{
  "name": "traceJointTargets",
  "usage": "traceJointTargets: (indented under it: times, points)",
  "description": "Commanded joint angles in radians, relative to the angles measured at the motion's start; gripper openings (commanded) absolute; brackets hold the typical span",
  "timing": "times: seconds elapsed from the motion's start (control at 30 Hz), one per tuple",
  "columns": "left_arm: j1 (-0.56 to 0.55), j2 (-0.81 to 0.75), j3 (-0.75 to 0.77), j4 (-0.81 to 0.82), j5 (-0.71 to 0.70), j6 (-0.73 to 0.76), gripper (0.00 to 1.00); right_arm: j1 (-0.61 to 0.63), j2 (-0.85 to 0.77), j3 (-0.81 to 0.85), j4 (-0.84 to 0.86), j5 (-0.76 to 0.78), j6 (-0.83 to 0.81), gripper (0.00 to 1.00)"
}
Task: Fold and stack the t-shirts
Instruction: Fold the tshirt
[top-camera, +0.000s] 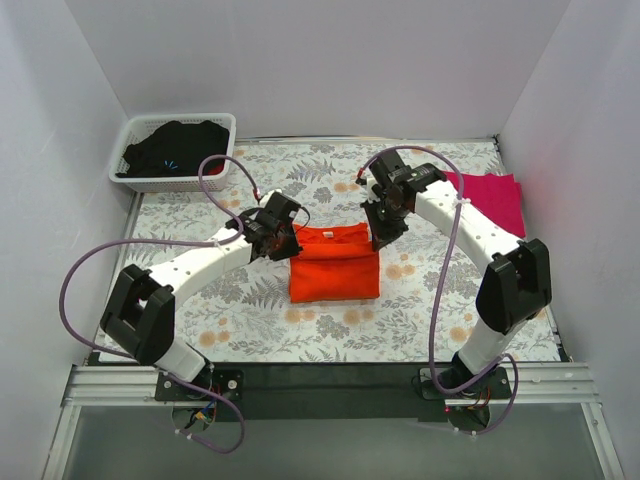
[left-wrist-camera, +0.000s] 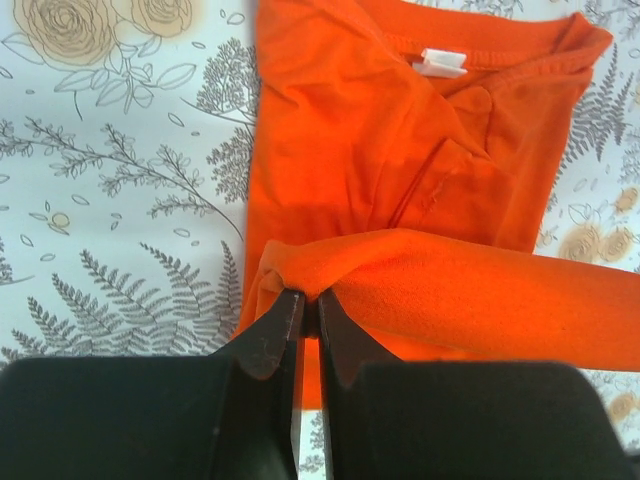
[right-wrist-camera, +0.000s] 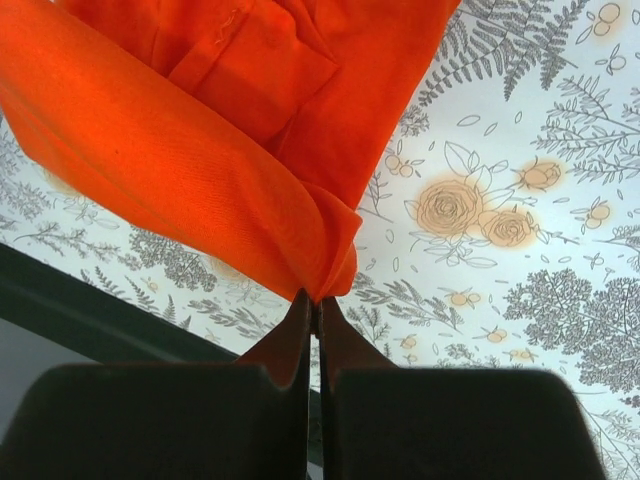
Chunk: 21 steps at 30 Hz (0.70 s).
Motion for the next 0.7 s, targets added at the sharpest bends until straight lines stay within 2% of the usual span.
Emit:
traceJointTargets:
  times: [0.0, 0.67]
  points:
    - [0.031, 0.026, 0.033, 0.04, -0.036, 0.04, 0.0, -0.017, 0.029, 0.029, 0.032, 0.015, -0.044, 0.01]
    - [0.07, 0.206, 0.019, 0.236, -0.108, 0.129, 0.02, -0.057, 0.165, -0.042, 0.237, 0.097, -0.069, 0.01]
